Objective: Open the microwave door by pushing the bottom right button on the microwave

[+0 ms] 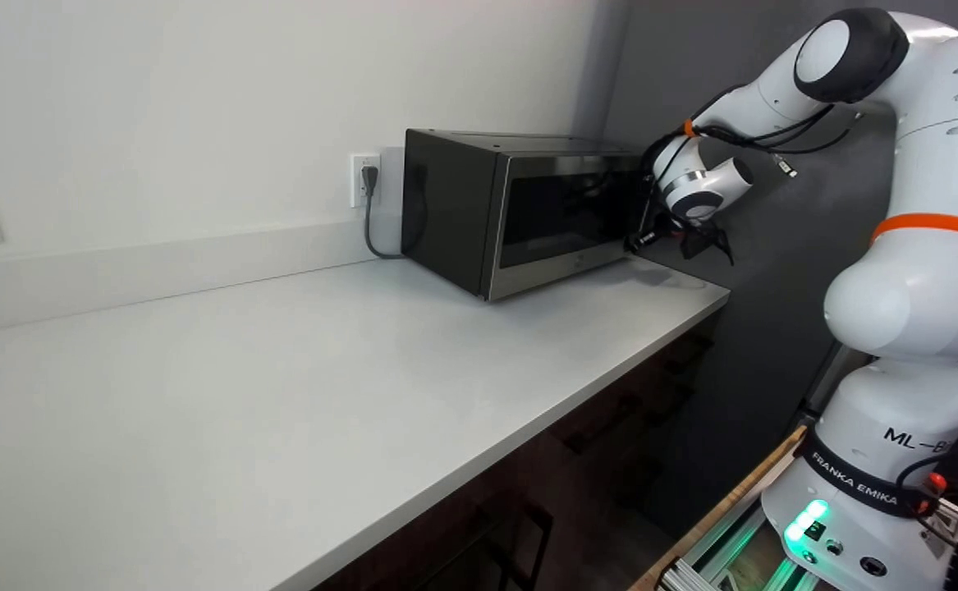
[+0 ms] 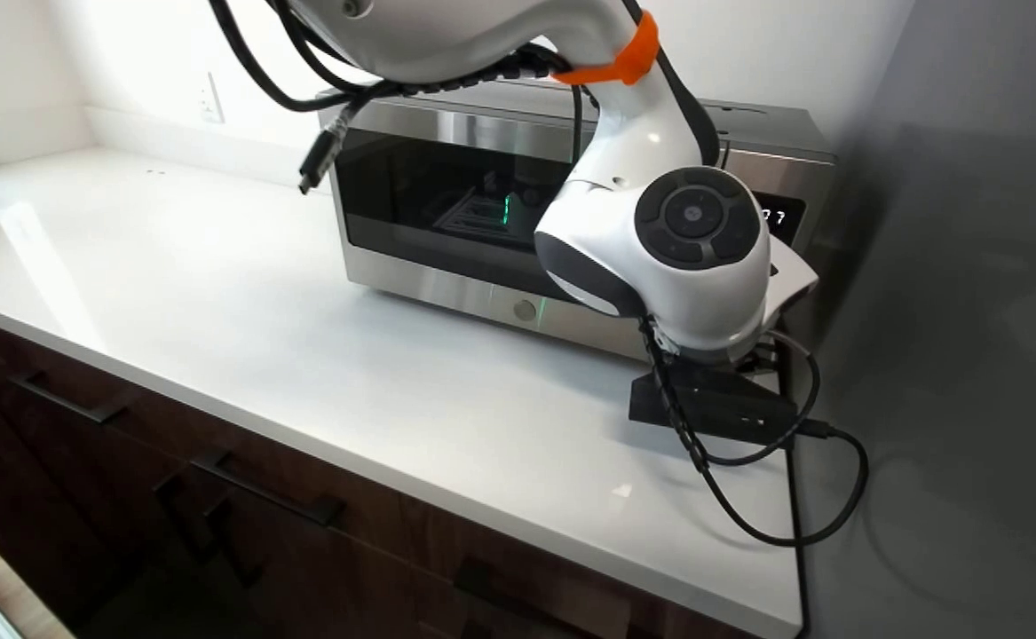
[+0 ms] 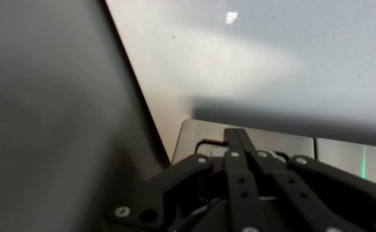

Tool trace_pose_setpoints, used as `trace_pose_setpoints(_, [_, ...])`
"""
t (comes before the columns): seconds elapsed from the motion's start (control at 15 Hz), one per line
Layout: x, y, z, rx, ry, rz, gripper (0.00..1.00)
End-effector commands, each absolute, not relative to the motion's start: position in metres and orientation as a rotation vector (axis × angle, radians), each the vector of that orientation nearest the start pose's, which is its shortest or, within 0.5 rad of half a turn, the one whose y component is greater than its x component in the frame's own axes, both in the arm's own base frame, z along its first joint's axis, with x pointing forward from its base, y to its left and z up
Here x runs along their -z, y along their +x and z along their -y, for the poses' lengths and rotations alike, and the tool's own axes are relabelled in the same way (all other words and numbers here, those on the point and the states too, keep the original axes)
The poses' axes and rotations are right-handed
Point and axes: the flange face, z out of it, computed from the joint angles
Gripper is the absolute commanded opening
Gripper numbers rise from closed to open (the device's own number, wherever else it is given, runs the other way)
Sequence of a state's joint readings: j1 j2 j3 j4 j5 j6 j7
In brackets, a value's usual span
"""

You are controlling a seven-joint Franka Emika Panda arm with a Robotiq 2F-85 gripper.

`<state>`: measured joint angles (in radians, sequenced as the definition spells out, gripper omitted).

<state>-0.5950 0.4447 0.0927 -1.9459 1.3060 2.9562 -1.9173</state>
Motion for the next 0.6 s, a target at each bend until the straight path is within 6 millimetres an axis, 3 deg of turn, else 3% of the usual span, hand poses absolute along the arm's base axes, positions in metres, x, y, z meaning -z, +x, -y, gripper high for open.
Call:
trace_pose_setpoints(0.0, [-0.303, 0.541, 0.367, 1.334, -3.057, 0.299, 0.0])
trace_pose_setpoints(0.33, [-0.317, 0.543, 0.356, 1.398, -3.035, 0.411, 0.0])
trace_pose_setpoints(0.53, [-0.322, 0.548, 0.351, 1.453, -3.024, 0.378, 0.0])
